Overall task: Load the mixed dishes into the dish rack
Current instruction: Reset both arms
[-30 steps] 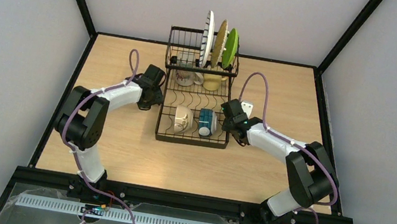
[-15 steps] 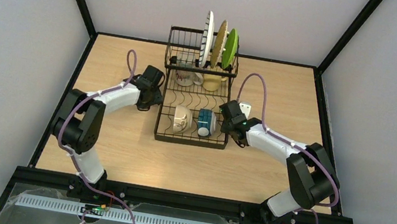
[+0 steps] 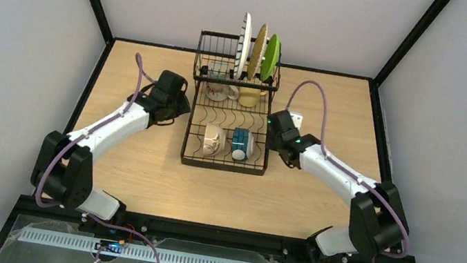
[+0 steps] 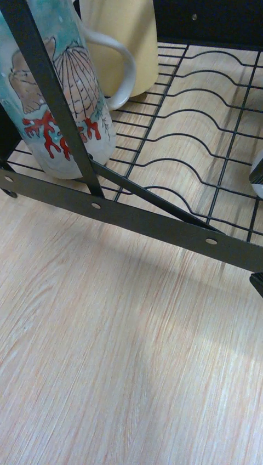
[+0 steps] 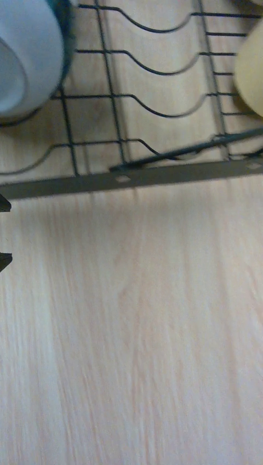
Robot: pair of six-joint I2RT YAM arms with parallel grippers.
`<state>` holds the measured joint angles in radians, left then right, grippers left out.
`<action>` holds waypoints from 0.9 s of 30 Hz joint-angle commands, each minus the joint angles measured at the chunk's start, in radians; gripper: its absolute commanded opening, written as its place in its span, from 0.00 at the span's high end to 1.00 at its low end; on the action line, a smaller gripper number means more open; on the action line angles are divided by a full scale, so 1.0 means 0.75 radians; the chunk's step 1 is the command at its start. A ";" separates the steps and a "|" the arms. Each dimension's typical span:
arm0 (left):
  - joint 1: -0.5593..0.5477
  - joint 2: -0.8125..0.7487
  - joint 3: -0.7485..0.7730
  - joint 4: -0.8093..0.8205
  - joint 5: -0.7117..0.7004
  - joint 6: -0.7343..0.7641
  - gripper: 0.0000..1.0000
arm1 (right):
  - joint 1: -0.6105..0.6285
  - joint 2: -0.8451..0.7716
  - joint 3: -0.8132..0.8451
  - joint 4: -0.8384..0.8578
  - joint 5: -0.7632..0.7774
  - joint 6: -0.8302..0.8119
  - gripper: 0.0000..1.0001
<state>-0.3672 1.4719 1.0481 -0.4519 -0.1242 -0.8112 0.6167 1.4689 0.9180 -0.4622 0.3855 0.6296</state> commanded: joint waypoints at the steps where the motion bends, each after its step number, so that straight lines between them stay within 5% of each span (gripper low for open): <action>1: 0.003 -0.101 -0.041 -0.082 -0.044 0.031 0.08 | -0.112 -0.122 0.035 0.032 0.022 -0.083 0.53; 5: 0.003 -0.266 -0.123 -0.087 -0.128 0.084 0.02 | -0.218 -0.226 0.034 0.129 0.033 -0.191 0.27; 9: 0.004 -0.464 -0.221 -0.036 -0.232 0.150 0.01 | -0.285 -0.304 0.031 0.282 0.059 -0.363 0.16; 18: 0.003 -0.900 -0.340 0.108 -0.500 0.476 0.01 | -0.425 -0.326 0.039 0.488 -0.070 -0.600 0.04; 27: 0.005 -0.999 -0.411 0.162 -0.598 0.646 0.01 | -0.425 -0.348 0.077 0.501 0.063 -0.659 0.01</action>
<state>-0.3668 0.7166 0.7628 -0.3637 -0.5098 -0.4091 0.2985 1.2274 0.9596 -0.1284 0.3782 0.1764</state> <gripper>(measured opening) 0.986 0.994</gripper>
